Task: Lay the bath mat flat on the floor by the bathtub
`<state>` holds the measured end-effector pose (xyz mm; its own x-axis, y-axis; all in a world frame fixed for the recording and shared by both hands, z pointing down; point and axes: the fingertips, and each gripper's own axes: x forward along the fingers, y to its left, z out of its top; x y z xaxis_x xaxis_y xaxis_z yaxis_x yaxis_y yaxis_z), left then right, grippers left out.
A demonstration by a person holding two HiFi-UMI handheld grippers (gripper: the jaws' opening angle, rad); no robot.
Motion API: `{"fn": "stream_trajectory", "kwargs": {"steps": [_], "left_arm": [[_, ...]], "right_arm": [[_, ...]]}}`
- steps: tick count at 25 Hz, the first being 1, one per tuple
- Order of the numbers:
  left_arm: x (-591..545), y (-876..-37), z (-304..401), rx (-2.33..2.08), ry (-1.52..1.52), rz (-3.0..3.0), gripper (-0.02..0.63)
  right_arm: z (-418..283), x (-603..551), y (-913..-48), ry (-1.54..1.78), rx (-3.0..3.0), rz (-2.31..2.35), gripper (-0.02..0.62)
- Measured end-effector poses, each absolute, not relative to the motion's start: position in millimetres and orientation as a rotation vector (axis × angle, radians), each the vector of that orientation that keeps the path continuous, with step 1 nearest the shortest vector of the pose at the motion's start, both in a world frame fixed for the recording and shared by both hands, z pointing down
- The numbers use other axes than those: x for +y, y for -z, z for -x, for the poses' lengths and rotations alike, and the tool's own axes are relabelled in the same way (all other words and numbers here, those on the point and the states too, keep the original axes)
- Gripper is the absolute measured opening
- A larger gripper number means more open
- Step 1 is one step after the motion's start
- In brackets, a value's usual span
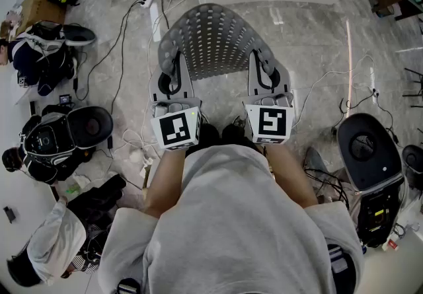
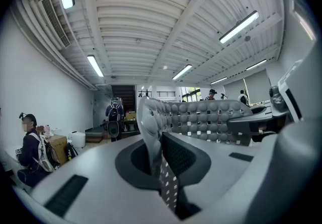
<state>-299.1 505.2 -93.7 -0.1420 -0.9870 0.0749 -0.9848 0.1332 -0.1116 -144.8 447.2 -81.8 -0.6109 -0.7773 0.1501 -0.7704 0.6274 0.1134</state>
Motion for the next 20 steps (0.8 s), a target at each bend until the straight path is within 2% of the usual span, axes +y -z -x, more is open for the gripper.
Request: {"fn": "stream_trajectory", "kwargs": {"steps": [20], "left_arm": [[518,56,306,2.367,0.242,2.16,0.031]], "right_arm": [[151,461,48,0.028,-2.615,-1.21,0.02]]}}
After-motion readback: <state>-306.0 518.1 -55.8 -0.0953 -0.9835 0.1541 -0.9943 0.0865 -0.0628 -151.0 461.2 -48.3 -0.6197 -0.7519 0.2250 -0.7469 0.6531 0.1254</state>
